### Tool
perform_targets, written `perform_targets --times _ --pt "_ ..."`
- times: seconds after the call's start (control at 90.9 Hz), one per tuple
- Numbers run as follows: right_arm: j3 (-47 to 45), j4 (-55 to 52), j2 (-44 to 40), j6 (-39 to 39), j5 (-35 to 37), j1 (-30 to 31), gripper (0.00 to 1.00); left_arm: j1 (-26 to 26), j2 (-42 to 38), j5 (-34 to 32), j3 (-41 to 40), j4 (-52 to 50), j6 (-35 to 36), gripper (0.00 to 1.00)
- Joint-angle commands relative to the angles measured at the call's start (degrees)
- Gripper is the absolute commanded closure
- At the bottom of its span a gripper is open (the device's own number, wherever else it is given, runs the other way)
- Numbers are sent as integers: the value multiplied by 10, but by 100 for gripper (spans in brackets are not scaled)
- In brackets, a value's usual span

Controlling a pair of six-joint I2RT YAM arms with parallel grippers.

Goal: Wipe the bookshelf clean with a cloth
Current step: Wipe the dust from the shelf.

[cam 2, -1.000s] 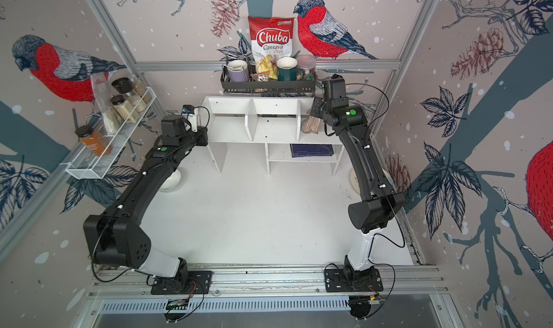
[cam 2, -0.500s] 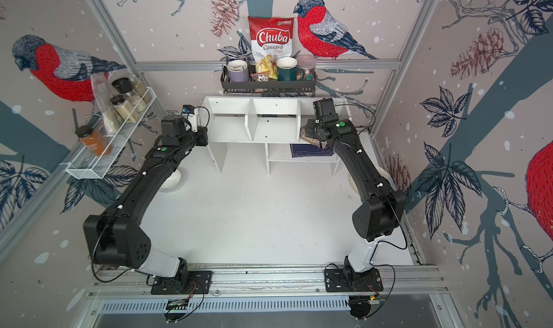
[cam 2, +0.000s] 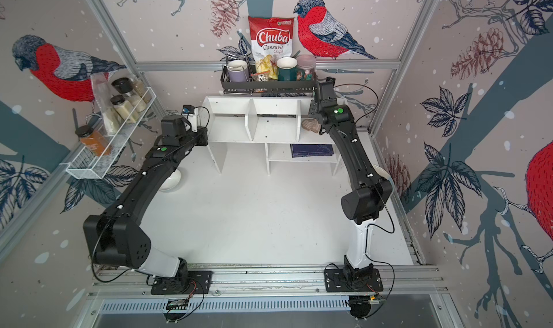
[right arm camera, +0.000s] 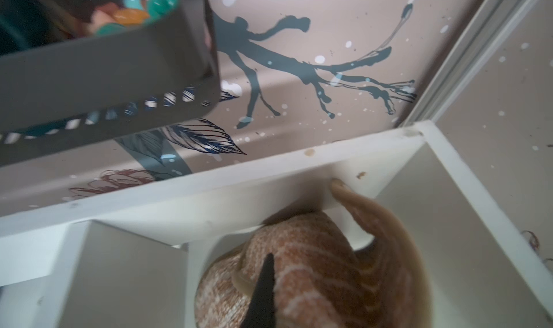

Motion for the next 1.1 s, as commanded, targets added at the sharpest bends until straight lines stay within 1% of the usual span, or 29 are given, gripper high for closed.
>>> perform_targets --times 0.0,0.066,0.165,0.363,0.462,0.55,0.605,0.704,0.759,0.858,0.99,1.089 --pt "-9 43 -9 1 -55 14 100 -9 10 116 -7 -153 -19 100" --pt "-41 55 -28 13 -63 16 100 -9 8 113 -7 -155 -18 100" --pt "-93 45 -58 33 -75 6 100 -9 7 112 -7 -155 -19 100" --pt "-266 78 -166 37 -93 -19 100 -9 7 112 -6 -154 -23 100" --pt "-298 71 -197 33 -90 -41 100 -10 4 110 -7 -154 -24 100" --pt "-281 53 -196 21 -68 -56 100 -10 3 113 -6 -153 -26 100" --pt "-253 41 -185 12 -40 -59 100 -10 3 116 -6 -153 -27 100" --pt "-200 37 -158 3 -21 -63 100 -10 3 118 -5 -152 -27 100" --pt "-175 44 -144 3 -26 -63 100 -9 3 118 -5 -153 -26 100" --pt "-125 50 -118 13 -58 -57 100 -9 3 117 -3 -156 -23 100" --pt "-76 67 -94 10 -70 -26 100 -9 2 115 -3 -158 -22 100" --pt "-50 63 -75 18 -94 -10 100 -10 2 115 -3 -158 -22 100"
